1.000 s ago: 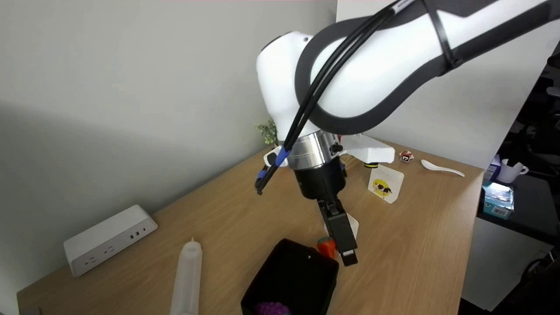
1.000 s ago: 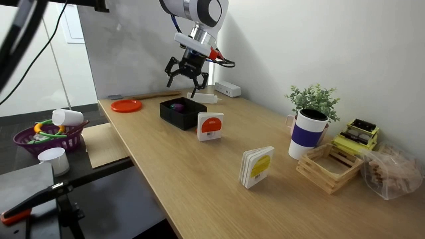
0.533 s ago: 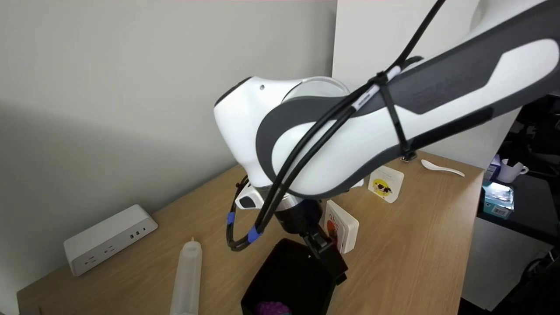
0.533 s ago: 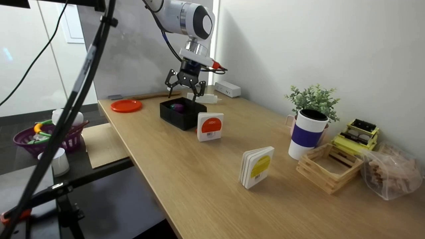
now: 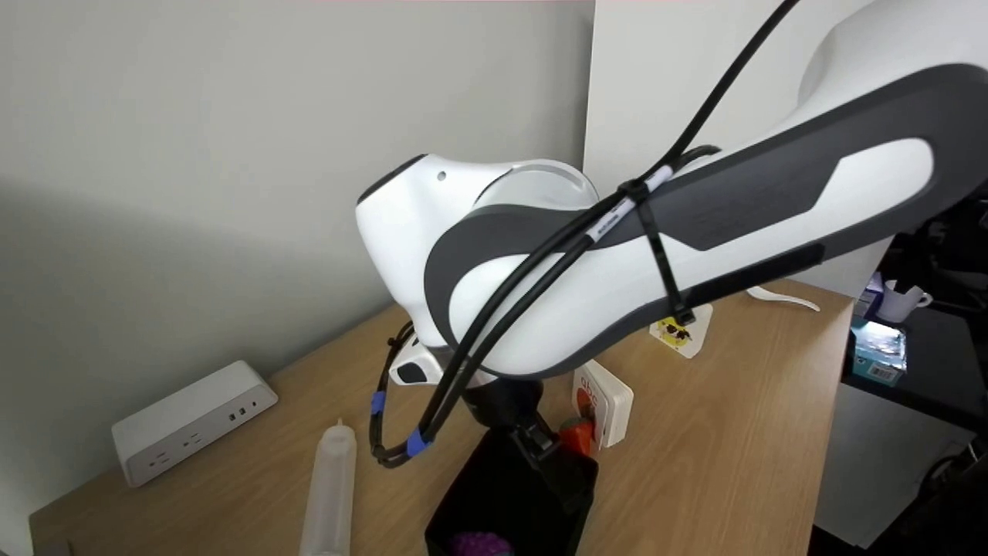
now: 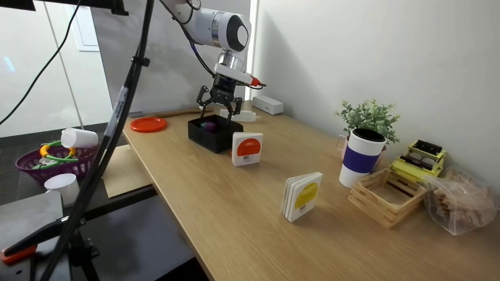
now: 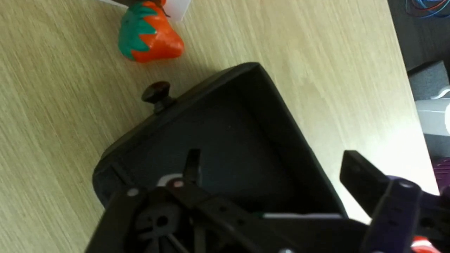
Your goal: Remove the things from the black box and put them on the table
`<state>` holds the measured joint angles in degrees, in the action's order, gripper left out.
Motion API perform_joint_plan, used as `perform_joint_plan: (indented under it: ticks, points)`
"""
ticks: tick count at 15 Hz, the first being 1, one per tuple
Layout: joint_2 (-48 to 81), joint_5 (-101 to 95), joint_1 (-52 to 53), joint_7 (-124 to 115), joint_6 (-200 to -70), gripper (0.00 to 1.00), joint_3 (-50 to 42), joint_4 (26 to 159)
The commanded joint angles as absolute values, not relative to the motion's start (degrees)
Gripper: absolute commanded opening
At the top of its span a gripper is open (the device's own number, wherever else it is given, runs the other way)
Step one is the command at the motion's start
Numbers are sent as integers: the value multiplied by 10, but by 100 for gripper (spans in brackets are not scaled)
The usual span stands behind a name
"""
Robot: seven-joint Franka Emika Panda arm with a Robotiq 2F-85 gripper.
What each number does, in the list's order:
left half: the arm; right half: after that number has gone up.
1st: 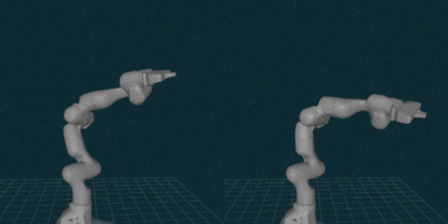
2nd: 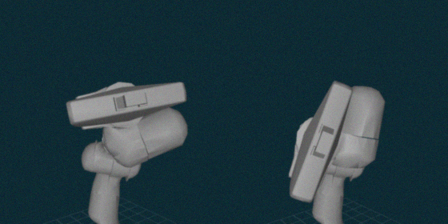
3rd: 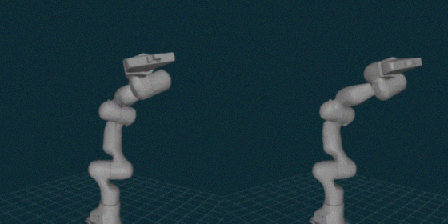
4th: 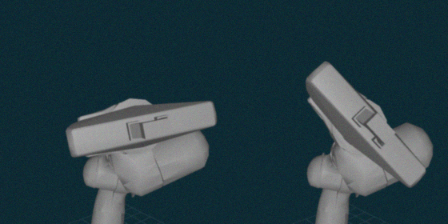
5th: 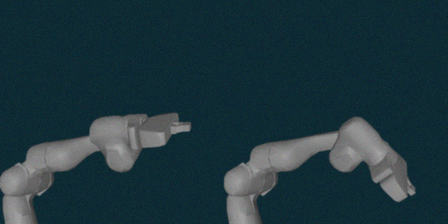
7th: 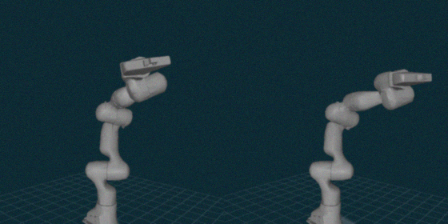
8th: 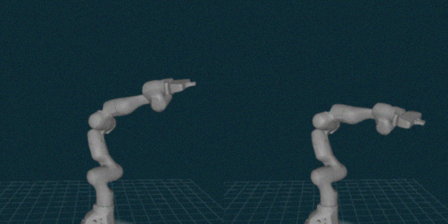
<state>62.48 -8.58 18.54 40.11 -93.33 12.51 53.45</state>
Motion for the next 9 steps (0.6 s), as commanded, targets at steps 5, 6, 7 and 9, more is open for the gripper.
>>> perform_joint_plan:
  ticks: [5, 6, 7, 9]
  points:
    - [626, -80, 176, 414, -989, 100, 132, 541]
    - [628, -80, 177, 415, -1008, 100, 133, 540]
    - [631, -79, 177, 418, -1029, 100, 134, 538]
    - [640, -78, 178, 427, -1061, 100, 138, 533]
